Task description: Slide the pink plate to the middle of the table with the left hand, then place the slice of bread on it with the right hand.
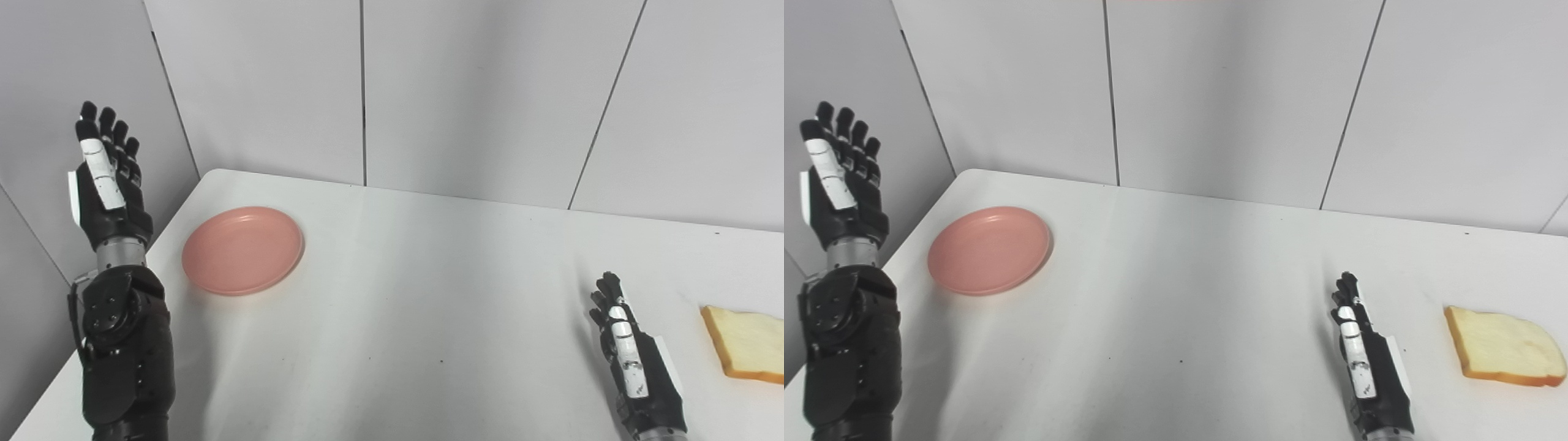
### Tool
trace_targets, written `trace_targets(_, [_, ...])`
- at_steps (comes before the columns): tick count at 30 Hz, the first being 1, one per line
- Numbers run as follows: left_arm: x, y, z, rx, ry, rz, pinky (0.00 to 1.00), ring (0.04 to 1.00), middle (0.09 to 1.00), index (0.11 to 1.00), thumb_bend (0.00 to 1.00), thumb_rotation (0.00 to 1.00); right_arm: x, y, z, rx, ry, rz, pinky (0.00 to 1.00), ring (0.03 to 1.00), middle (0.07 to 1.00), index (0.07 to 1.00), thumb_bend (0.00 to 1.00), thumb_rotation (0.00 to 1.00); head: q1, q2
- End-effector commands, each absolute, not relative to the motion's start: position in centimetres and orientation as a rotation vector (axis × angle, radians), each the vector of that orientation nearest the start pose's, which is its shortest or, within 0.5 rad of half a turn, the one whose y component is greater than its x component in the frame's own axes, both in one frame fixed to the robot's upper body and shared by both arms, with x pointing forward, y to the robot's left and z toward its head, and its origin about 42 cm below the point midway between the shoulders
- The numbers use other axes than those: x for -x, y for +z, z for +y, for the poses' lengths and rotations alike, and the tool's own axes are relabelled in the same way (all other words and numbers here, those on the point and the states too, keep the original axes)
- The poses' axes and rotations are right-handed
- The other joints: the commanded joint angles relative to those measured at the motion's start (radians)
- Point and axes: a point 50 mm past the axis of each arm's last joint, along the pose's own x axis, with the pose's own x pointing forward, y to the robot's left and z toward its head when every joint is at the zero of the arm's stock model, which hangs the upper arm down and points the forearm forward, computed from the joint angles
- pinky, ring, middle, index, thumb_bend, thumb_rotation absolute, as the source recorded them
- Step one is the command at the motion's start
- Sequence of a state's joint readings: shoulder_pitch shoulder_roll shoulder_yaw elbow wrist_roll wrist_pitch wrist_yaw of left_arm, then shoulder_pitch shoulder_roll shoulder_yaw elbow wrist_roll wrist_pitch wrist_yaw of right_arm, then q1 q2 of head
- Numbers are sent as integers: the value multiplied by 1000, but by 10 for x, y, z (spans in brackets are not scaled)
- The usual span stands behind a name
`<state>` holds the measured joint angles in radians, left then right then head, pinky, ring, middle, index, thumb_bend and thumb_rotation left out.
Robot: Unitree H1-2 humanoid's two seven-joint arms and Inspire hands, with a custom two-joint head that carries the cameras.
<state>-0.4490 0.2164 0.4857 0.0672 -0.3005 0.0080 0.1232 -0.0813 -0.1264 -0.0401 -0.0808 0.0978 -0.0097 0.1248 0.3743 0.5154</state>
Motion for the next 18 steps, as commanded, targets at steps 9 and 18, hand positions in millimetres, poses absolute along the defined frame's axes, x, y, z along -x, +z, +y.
trace_targets(9, [-392,253,395,217,482,-472,1000,1000,994,1000,915,920,-314,162,-249,45,125,-268,1000,1000,1000,1000,253,1000,5,2])
trace_targets(18, [-409,232,393,247,507,-413,1000,993,986,986,914,905,-313,165,-249,67,118,-272,1000,1000,1000,1000,217,1000,5,2])
